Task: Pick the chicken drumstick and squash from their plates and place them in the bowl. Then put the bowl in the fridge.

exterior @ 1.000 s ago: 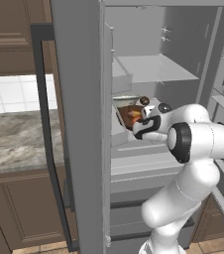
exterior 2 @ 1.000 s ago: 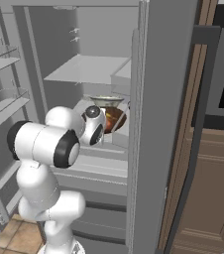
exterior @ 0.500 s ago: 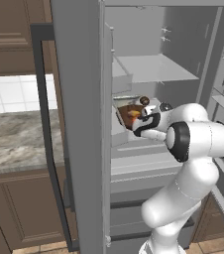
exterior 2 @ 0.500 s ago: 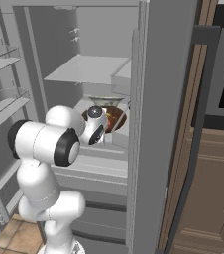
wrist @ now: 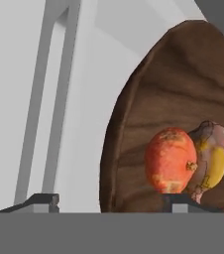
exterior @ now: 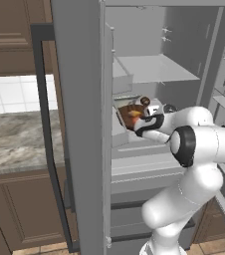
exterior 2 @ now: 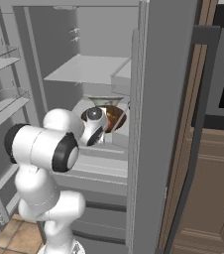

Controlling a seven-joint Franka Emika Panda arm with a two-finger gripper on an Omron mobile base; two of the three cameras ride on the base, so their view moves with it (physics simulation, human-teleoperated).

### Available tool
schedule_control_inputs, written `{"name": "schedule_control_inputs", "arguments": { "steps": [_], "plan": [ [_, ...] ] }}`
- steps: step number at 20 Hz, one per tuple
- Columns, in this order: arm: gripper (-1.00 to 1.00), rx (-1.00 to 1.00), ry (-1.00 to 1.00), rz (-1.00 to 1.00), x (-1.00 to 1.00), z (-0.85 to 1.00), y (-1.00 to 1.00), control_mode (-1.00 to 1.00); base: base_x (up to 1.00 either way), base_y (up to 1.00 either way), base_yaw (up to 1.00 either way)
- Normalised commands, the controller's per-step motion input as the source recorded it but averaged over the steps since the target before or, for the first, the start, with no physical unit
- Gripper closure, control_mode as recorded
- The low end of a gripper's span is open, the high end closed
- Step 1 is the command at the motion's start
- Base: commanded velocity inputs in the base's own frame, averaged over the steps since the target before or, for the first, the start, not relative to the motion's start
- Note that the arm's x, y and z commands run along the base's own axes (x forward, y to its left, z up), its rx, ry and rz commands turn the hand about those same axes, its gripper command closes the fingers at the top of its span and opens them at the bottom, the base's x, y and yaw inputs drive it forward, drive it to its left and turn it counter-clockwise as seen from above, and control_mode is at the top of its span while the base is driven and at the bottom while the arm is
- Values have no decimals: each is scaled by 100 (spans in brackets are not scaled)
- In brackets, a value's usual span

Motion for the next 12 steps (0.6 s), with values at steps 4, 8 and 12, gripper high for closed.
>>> {"name": "schedule_control_inputs", "arguments": {
  "steps": [4, 8, 12],
  "plan": [
    [-100, -4, -21, 2, -40, 41, 11, -100, 0, 0, 0],
    [-100, -10, -11, 3, -54, 49, 15, -100, 0, 0, 0],
    [-100, -14, -1, 1, -61, 47, 7, -100, 0, 0, 0]
  ]
}}
